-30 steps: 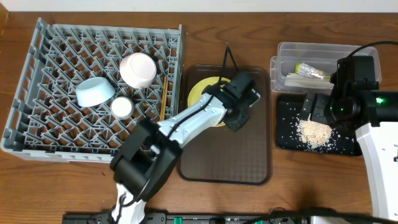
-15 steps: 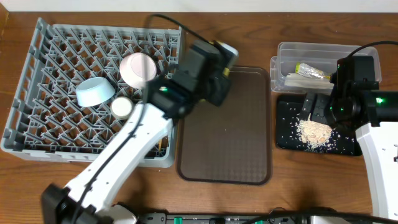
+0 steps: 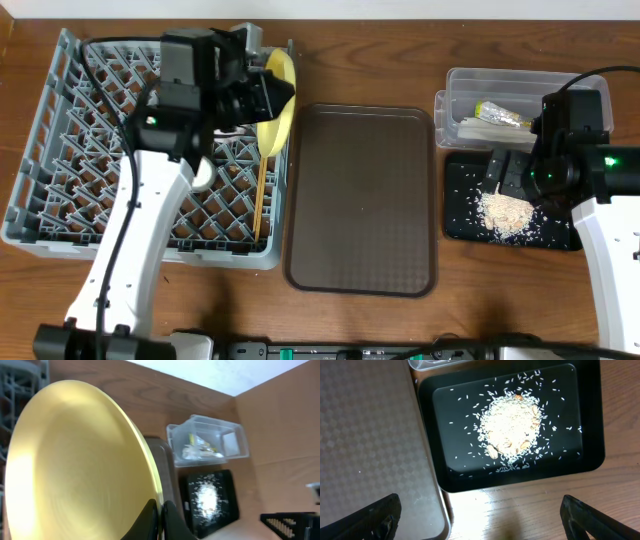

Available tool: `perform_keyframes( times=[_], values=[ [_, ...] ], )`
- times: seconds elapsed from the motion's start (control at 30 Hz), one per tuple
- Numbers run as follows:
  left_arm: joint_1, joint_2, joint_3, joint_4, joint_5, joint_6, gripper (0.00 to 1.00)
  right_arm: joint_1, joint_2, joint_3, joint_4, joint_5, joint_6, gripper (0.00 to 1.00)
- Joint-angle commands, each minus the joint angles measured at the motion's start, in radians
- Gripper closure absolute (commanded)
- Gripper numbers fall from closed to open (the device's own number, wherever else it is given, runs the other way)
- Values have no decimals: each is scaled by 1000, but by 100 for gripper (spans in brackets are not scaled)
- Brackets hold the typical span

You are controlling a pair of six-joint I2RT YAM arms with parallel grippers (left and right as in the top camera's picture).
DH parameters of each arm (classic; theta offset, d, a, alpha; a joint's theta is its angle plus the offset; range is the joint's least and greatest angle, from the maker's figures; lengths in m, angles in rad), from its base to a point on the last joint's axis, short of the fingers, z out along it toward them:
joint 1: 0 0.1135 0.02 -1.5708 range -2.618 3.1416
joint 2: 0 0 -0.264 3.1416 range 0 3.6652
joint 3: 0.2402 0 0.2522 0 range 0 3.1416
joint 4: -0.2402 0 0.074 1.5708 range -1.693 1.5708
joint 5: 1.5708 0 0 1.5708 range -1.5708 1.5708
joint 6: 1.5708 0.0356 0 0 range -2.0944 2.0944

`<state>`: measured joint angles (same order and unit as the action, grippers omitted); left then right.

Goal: Sort waste into correct bins and load items into the dishwasher
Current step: 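Lift the yellow plate and stand it upright in the rack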

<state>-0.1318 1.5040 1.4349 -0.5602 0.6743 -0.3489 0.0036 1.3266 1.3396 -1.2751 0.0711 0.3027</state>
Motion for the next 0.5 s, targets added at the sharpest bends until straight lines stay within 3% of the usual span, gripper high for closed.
perform_keyframes(
  times=[0.0,0.27,0.47],
  values=[
    [49,53,2,9,163,-32,92,-4,-4,3,-1,3,-12,1],
    [103,150,-1,8,178,-30,92,-4,-5,3,-1,3,-12,1],
    [126,220,-6,-13,20,-27,92,-4,-4,3,-1,3,-12,1]
  ],
)
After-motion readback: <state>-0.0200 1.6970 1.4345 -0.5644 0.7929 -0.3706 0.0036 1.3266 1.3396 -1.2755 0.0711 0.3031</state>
